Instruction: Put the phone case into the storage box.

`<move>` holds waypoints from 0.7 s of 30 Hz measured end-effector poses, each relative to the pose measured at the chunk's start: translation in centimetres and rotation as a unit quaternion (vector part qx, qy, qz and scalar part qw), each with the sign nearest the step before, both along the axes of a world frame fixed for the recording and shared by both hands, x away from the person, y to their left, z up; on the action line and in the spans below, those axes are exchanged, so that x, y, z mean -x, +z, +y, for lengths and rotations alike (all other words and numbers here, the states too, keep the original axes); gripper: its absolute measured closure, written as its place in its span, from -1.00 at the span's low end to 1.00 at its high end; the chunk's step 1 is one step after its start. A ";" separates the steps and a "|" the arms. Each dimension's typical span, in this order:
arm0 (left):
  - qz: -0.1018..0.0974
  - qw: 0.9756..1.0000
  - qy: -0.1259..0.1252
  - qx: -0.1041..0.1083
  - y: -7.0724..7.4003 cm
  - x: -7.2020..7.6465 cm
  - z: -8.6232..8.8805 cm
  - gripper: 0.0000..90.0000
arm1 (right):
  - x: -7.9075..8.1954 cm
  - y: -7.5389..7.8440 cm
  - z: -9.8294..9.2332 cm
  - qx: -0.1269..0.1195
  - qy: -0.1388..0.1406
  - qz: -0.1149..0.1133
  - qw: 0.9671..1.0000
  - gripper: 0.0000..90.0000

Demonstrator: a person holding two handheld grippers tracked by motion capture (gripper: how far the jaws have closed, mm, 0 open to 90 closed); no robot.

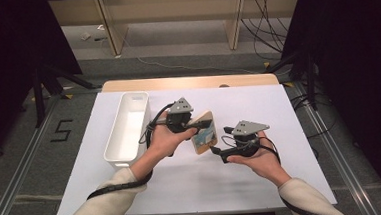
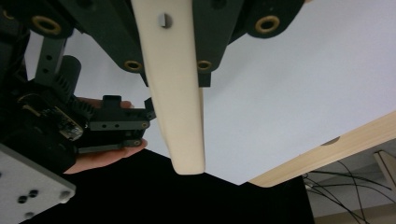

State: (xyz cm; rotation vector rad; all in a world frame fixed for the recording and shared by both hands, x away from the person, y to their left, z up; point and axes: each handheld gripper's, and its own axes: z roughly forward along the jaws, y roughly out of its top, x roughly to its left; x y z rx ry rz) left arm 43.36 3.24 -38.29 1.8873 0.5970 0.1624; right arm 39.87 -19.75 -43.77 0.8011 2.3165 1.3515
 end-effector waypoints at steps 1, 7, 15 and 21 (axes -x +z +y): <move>-0.001 1.000 -0.002 0.000 0.0 0.0 0.0 0.97 | 0.0 0.0 0.0 0.001 0.001 0.000 1.000 -0.66; -0.005 1.000 -0.023 -0.002 0.3 0.3 -0.2 0.97 | 0.0 -0.1 0.0 0.004 0.008 0.003 1.000 -0.65; -0.007 0.999 -0.039 -0.004 0.4 0.8 -0.4 0.97 | 0.0 -0.2 0.0 0.007 0.017 0.005 1.000 -0.64; -0.005 0.999 -0.053 -0.006 0.3 1.0 -0.6 0.97 | 0.0 -0.4 0.1 0.009 0.031 0.007 0.999 -0.61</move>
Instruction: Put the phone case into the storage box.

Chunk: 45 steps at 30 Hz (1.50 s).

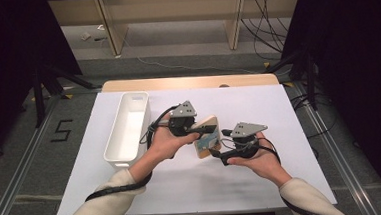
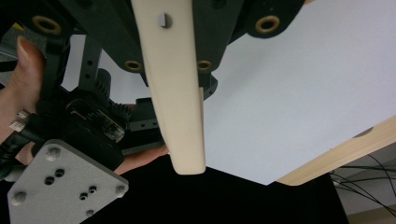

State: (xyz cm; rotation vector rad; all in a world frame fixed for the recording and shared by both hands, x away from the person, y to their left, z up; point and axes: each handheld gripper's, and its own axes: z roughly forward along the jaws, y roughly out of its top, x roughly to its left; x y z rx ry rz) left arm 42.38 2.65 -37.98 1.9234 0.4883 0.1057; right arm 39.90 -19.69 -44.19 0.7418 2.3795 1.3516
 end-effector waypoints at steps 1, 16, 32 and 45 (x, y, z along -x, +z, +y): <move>0.001 1.000 -0.004 0.001 0.0 0.0 0.0 0.97 | 0.0 0.0 0.0 0.001 0.003 0.001 1.000 -0.61; -0.004 1.000 -0.027 -0.003 0.0 0.2 -0.2 0.97 | -0.1 -0.3 -0.4 0.002 0.021 0.008 1.000 -0.53; -0.001 0.998 -0.056 0.001 -0.4 0.0 -1.3 0.97 | 0.0 -0.5 -0.4 0.003 0.054 0.020 0.998 -0.14; -0.003 0.998 -0.067 0.000 -0.5 -0.2 -1.9 0.97 | -0.3 -0.5 -1.3 0.006 0.067 0.032 0.997 0.15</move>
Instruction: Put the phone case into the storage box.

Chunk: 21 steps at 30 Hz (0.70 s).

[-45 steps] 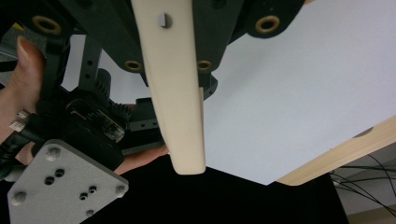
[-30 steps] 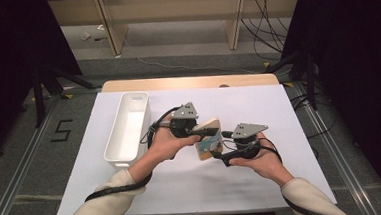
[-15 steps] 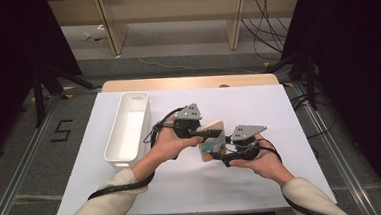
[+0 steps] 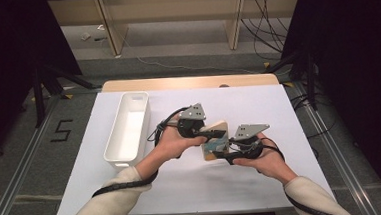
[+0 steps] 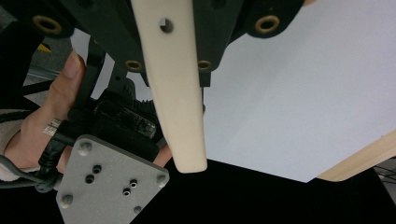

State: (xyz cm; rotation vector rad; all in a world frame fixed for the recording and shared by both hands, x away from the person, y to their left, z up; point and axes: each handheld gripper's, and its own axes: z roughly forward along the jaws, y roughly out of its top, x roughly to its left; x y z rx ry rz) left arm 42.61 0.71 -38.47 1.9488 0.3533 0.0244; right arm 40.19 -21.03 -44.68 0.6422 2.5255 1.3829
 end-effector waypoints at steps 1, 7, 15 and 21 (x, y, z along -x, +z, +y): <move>-0.001 1.000 0.000 0.000 0.0 0.0 0.0 0.97 | 0.0 0.0 0.0 0.000 0.001 0.001 1.000 0.17; -0.004 1.000 -0.001 0.004 -0.1 -0.1 0.1 0.97 | -0.1 0.1 -0.3 -0.001 0.007 0.011 1.000 0.33; -0.009 1.000 -0.004 0.012 -0.2 -0.2 0.1 0.85 | -0.3 0.2 -0.7 0.000 0.014 0.021 1.000 0.57; -0.028 0.999 -0.001 0.026 -0.4 -0.5 0.3 0.36 | -0.3 0.3 -1.0 -0.001 0.017 0.027 0.999 0.78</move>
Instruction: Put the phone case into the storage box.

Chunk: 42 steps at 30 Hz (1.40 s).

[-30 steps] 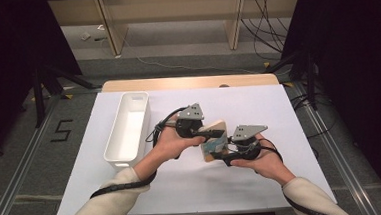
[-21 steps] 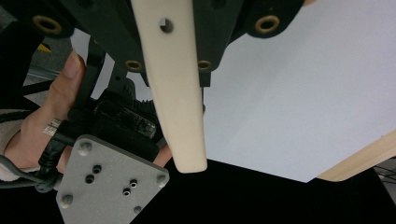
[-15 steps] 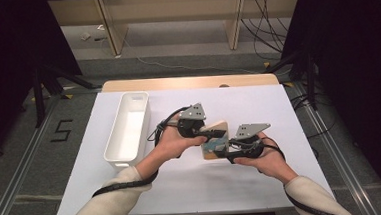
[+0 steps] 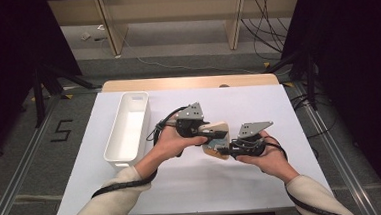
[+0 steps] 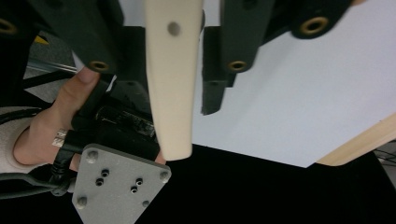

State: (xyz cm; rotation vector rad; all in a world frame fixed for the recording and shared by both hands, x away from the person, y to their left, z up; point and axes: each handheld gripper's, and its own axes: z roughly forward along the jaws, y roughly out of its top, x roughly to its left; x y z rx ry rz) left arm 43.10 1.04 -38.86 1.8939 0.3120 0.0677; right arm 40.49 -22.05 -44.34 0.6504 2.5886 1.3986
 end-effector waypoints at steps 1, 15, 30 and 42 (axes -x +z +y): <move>-0.006 1.000 0.009 0.000 0.0 -0.1 0.0 0.24 | 0.0 0.0 0.0 0.002 -0.001 -0.002 1.000 0.78; -0.023 0.991 0.130 -0.013 0.1 0.5 1.4 -0.82 | -0.1 0.5 0.1 -0.007 -0.077 -0.002 0.997 0.78; -0.026 0.981 0.190 0.011 0.1 0.8 1.0 -1.00 | -0.3 0.3 1.3 -0.005 -0.128 -0.007 0.992 0.78; -0.038 0.978 0.204 0.015 0.3 0.7 -0.2 -1.00 | -0.4 0.2 1.9 -0.006 -0.138 -0.010 0.990 0.78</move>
